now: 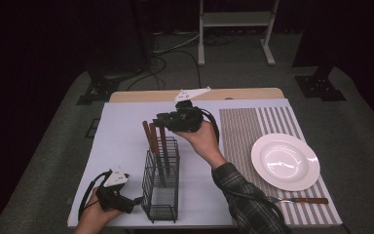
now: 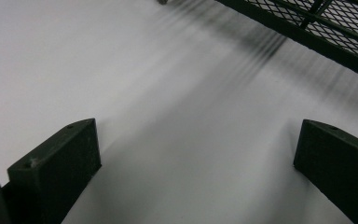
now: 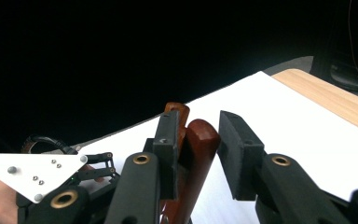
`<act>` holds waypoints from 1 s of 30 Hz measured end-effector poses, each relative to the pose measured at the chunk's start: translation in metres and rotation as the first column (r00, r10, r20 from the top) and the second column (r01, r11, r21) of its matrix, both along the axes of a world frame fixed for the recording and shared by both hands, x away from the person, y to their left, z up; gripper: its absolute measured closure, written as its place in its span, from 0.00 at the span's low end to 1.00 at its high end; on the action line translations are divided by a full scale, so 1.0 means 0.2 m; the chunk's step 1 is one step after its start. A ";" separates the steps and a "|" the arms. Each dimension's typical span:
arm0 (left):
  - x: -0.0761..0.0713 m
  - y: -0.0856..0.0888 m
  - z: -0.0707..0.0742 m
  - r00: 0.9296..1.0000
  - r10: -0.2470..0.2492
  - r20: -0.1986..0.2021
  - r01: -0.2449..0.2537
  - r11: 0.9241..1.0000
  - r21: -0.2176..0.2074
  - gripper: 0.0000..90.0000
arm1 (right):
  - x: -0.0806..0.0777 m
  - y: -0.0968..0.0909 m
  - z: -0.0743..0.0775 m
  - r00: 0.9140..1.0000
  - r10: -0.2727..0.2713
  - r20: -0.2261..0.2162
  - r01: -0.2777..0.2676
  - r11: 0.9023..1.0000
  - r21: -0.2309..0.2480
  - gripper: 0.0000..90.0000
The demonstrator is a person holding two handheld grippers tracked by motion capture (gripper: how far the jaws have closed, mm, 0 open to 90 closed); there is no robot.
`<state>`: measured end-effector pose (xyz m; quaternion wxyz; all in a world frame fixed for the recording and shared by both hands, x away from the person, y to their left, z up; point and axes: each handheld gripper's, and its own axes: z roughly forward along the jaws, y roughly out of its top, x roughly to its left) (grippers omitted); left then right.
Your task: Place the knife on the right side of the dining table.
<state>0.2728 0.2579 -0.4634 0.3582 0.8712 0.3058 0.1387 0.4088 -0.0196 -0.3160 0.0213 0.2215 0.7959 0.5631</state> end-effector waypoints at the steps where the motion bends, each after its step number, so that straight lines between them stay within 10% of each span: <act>1: 0.00 0.00 0.00 1.000 0.000 0.000 0.000 1.000 0.000 0.00 | 0.00 0.00 0.00 1.000 -0.001 0.001 0.001 1.000 0.003 0.77; 30: 0.00 0.00 0.00 1.000 0.002 0.000 -0.002 1.000 -0.002 0.00 | -0.20 -0.09 0.05 0.998 0.047 0.029 -0.049 0.998 0.043 0.87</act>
